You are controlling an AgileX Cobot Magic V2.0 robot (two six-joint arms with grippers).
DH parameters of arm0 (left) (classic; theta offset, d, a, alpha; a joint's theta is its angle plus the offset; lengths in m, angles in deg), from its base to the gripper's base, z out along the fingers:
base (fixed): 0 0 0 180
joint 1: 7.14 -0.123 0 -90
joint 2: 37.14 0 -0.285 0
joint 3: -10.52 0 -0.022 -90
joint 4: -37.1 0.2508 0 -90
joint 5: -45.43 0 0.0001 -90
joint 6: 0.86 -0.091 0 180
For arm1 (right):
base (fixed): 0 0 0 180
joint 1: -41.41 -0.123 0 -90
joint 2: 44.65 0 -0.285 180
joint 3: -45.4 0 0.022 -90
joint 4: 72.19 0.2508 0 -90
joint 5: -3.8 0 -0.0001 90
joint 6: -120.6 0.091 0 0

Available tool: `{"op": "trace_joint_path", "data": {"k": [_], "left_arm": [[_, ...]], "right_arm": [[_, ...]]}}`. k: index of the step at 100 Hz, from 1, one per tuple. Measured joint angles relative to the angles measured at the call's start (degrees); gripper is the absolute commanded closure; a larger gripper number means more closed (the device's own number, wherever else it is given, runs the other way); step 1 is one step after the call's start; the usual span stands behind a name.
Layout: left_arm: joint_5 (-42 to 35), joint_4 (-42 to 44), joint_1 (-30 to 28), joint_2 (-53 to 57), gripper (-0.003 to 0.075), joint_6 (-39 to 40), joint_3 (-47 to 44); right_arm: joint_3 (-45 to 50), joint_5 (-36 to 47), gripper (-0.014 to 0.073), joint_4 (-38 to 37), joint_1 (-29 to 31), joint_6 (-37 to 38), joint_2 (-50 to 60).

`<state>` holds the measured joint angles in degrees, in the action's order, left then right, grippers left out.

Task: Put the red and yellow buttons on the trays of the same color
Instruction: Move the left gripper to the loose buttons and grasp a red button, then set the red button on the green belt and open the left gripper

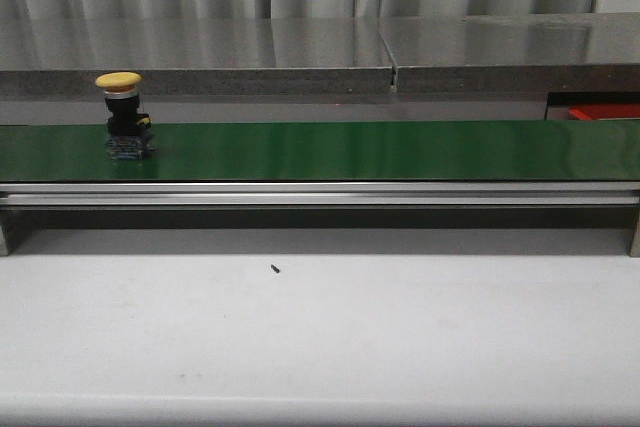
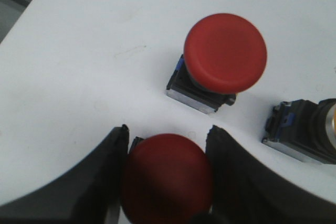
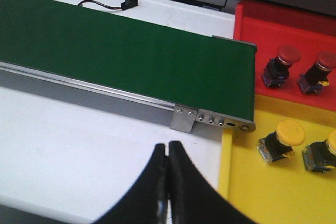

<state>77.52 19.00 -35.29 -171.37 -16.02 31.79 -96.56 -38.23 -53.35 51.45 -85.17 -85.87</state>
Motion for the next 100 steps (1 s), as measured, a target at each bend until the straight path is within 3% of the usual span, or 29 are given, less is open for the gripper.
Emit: {"op": "trace_joint_path", "data": {"k": [12,66,100], "left_arm": [[1.52,-1.34,0.00,0.20,0.0740,0.00,0.00],[11.99,-11.11,0.76,20.94,0.0739,0.13,0.00],[14.91,-13.26,7.92,28.68,0.0739,0.24,-9.52]], "right_arm": [[0.00,0.00,0.0660,0.00,0.00,0.00,0.00],[0.00,0.00,0.0660,0.00,0.00,0.00,0.00],[0.00,0.00,0.0660,0.00,0.00,0.00,0.00]]}}
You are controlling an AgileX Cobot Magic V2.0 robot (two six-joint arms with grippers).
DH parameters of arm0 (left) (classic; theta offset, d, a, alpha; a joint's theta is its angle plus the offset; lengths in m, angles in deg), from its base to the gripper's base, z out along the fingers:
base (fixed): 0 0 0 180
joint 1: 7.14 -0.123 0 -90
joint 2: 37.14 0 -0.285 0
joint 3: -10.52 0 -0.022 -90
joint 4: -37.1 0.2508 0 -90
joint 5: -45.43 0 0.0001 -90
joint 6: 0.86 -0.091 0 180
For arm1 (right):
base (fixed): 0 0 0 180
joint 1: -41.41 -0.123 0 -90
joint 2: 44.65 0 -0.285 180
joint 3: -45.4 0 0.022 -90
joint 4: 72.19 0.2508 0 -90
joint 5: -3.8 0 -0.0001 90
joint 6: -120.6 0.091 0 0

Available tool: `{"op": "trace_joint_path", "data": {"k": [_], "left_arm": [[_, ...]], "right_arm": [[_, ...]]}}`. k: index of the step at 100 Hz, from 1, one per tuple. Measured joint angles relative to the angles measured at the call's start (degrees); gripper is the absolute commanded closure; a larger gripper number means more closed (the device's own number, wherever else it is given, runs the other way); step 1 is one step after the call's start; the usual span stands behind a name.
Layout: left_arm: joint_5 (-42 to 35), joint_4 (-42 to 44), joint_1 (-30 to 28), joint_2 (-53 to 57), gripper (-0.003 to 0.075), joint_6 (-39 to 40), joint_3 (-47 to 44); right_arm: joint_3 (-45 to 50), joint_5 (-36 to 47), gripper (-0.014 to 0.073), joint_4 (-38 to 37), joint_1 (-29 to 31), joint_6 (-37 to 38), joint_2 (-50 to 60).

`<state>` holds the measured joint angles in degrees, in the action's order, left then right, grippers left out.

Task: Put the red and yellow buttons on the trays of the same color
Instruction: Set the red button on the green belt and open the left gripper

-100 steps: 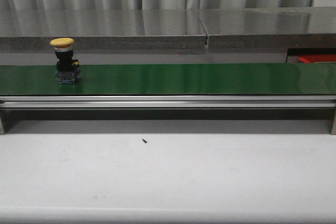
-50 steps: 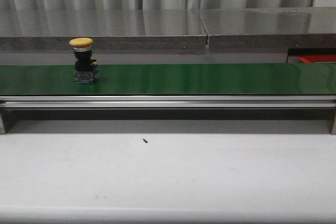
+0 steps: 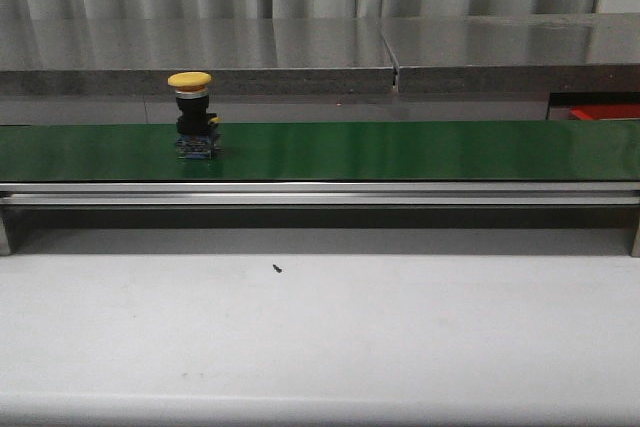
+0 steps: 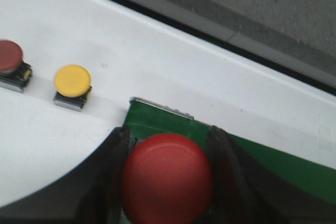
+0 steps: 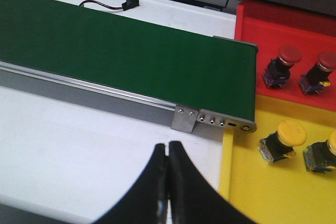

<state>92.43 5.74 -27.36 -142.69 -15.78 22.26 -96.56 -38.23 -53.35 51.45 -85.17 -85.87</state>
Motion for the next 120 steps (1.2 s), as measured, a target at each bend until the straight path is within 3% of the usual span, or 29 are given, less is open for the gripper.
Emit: {"op": "trace_joint_path", "data": {"k": [30,68,80,97,102,106,120], "left_arm": [[-9.87,0.02,6.45,0.03,0.0739,-0.34,-11.63],[-13.36,-0.42,9.38,-5.76,0.0727,-0.37,-12.48],[-13.60,-1.18,9.63,-6.04,0.0575,-0.37,-12.48],[-13.65,-1.03,9.71,-6.27,0.0108,-1.92,-11.85],[-13.65,-0.91,9.75,-6.29,0.0019,-2.30,-11.41],[-13.65,-0.91,9.84,-6.39,-0.0001,-2.28,-10.94],[-11.96,-0.82,11.03,-6.39,0.0065,-2.50,-8.07]], "right_arm": [[0.00,0.00,0.0660,0.00,0.00,0.00,0.00],[0.00,0.00,0.0660,0.00,0.00,0.00,0.00],[0.00,0.00,0.0660,0.00,0.00,0.00,0.00],[0.00,0.00,0.0660,0.00,0.00,-0.04,0.00],[0.00,0.00,0.0660,0.00,0.00,-0.04,0.00],[0.00,0.00,0.0660,0.00,0.00,-0.04,0.00],[0.00,0.00,0.0660,0.00,0.00,-0.04,0.00]]}}
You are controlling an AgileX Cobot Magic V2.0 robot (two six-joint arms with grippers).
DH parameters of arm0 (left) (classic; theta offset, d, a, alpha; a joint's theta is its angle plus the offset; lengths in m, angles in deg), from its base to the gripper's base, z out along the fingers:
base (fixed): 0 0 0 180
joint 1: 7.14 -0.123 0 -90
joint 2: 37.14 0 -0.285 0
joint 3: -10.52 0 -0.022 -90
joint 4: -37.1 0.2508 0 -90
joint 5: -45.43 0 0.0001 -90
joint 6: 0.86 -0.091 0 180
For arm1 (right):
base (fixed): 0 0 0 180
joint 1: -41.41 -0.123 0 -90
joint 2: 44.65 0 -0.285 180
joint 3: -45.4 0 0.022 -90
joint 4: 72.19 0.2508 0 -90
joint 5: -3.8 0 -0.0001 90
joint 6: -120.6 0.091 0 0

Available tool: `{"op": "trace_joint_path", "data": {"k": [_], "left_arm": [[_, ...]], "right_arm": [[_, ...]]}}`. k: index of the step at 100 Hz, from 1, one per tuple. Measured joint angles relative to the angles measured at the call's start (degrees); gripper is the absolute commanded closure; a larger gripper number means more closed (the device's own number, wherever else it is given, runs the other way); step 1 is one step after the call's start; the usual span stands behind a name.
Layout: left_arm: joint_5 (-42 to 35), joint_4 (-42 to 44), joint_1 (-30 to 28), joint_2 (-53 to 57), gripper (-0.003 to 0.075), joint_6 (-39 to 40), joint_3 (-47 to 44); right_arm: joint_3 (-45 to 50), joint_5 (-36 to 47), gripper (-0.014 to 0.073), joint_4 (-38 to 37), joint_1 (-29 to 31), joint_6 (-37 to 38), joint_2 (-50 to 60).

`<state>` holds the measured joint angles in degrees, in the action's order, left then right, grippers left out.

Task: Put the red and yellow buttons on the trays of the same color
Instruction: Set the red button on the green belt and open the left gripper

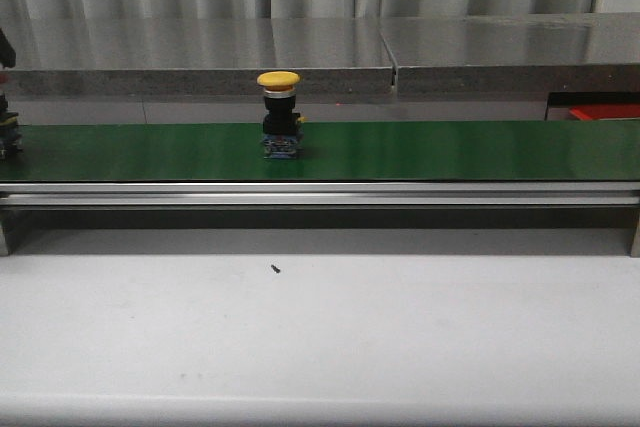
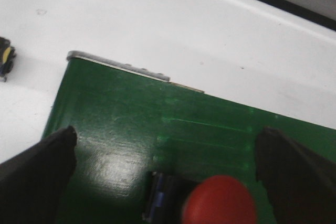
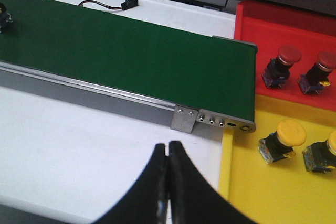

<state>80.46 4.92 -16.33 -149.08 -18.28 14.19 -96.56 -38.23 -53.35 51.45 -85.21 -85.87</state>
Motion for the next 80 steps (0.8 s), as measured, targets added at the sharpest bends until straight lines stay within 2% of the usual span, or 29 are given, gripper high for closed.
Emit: {"op": "trace_joint_path", "data": {"k": [22,44,59,80], "left_arm": [[2.66,0.00,2.27,0.74,0.0080,-1.08,3.99],[2.23,0.00,5.14,7.44,0.0080,-2.66,3.63],[-1.04,0.22,7.71,15.38,0.0081,-4.11,-0.84],[-6.21,0.63,9.65,30.55,0.0081,-5.52,-13.43]], "right_arm": [[0.00,0.00,0.0660,0.00,0.00,0.00,0.00],[0.00,0.00,0.0660,0.00,0.00,0.00,0.00],[0.00,0.00,0.0660,0.00,0.00,0.00,0.00],[0.00,0.00,0.0660,0.00,0.00,0.00,0.00]]}}
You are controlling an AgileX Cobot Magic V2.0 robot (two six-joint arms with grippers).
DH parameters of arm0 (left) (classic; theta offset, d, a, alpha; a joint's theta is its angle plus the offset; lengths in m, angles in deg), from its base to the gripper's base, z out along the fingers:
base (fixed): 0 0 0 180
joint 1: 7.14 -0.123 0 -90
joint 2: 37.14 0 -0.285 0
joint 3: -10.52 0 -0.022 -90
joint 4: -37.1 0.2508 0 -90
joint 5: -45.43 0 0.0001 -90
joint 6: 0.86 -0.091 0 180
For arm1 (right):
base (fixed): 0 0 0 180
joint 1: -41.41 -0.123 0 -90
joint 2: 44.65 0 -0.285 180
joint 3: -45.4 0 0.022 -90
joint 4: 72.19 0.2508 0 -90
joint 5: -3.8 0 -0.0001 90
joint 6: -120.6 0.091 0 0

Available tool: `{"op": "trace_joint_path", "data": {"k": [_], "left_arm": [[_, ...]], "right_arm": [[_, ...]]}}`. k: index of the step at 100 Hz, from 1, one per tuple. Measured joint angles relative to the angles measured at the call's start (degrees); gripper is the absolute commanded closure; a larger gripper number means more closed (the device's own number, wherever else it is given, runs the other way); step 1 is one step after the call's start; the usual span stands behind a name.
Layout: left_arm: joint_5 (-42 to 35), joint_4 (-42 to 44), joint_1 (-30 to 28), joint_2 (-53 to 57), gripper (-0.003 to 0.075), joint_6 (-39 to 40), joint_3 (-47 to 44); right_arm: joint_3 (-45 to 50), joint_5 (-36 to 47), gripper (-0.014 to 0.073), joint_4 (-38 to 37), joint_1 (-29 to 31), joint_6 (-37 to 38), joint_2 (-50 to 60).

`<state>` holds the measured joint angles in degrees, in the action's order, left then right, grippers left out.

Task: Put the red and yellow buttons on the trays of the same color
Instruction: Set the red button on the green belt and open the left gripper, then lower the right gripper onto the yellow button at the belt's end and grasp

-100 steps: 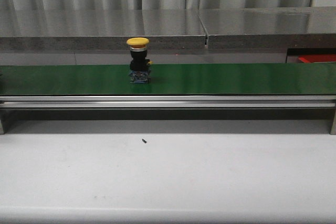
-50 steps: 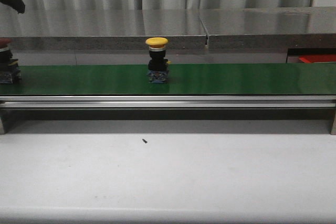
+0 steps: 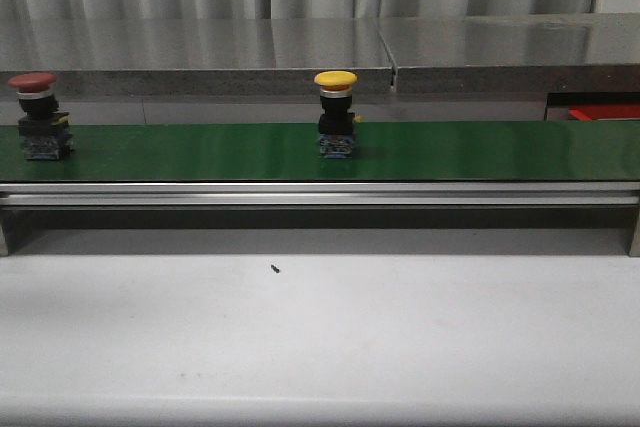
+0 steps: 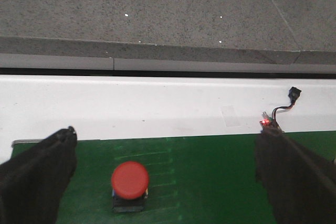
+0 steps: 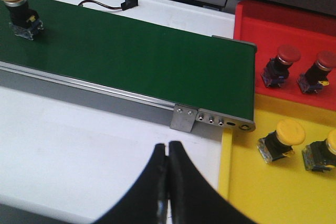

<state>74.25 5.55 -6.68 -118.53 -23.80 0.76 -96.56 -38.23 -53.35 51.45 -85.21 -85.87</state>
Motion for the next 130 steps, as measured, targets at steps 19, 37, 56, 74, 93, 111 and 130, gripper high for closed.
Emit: {"op": "trace_joint_path", "data": {"k": [19,37,56,74,93,111,130], "left_arm": [[-1.77,0.34,0.00,14.47,0.0081,-1.10,-13.33],[-1.77,0.34,0.00,27.87,0.0081,-1.31,-25.36],[-0.74,-0.50,0.00,39.00,0.0144,-1.31,-34.87],[-0.27,-2.15,0.00,45.31,0.0438,-1.35,-40.60],[-0.24,-2.55,0.00,46.74,0.0739,-1.44,-42.22],[-0.24,-2.61,0.00,46.74,0.0739,-1.44,-42.22],[-0.24,-2.69,0.13,46.74,0.0739,-1.44,-42.26]], "right_arm": [[0.00,0.00,0.0660,0.00,0.00,0.00,0.00],[0.00,0.00,0.0660,0.00,0.00,0.00,0.00],[0.00,0.00,0.0660,0.00,0.00,0.00,0.00],[0.00,0.00,0.0660,0.00,0.00,0.00,0.00],[0.00,0.00,0.0660,0.00,0.00,0.00,0.00],[0.00,-0.07,0.0660,0.00,0.00,0.00,0.00],[0.24,-0.71,0.0573,0.00,0.00,0.00,0.00]]}}
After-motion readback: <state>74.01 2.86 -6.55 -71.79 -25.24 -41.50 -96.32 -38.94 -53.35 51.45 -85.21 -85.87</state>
